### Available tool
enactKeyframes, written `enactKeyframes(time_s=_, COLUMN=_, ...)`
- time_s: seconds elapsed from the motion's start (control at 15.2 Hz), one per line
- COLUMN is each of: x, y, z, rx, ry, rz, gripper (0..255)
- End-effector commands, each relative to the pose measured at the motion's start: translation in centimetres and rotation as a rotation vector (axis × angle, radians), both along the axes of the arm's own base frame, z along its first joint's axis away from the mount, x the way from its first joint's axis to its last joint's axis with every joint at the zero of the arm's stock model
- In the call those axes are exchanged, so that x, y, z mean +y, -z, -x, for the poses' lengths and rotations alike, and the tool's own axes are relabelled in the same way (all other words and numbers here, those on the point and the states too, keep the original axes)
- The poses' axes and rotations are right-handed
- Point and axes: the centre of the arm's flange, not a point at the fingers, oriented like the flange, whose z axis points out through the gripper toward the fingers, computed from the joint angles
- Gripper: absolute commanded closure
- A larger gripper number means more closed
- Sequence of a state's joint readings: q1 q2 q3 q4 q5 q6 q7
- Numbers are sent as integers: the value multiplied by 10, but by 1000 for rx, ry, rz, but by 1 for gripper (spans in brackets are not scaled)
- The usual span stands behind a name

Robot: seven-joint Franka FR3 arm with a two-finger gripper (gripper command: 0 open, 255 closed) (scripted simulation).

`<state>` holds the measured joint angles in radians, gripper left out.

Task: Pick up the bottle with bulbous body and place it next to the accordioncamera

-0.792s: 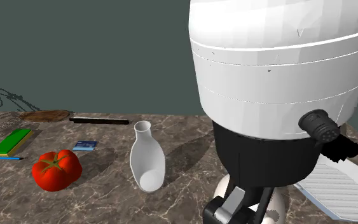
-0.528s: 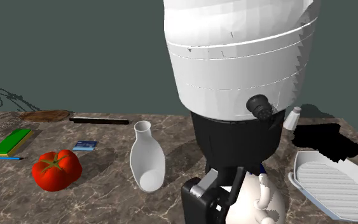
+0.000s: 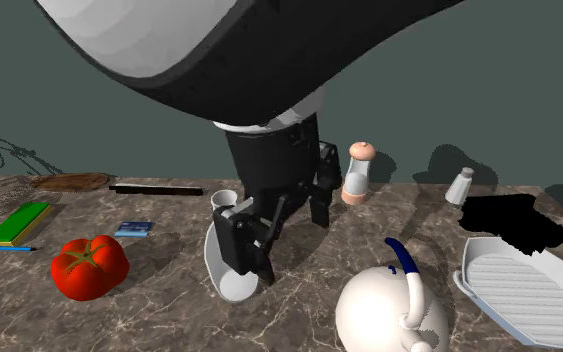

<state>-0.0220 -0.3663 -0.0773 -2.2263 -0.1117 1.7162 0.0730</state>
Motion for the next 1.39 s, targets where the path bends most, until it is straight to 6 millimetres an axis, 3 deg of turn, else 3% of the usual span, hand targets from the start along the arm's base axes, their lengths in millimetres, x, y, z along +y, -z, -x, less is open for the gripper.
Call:
enactKeyframes(time_s=0.0, x=-8, y=6, z=-25, rx=-6, ry=5, rz=-9, gripper=0)
enactKeyframes(time_s=0.86, x=-69, y=41, z=-180, rx=-39, ry=39, rz=-68, gripper=0)
enactKeyframes(time_s=0.92, x=-72, y=43, z=-187, rx=-40, ry=40, rz=-71, gripper=0)
enactKeyframes(time_s=1.32, x=-71, y=74, z=-184, rx=-40, ry=40, rz=-71, gripper=0)
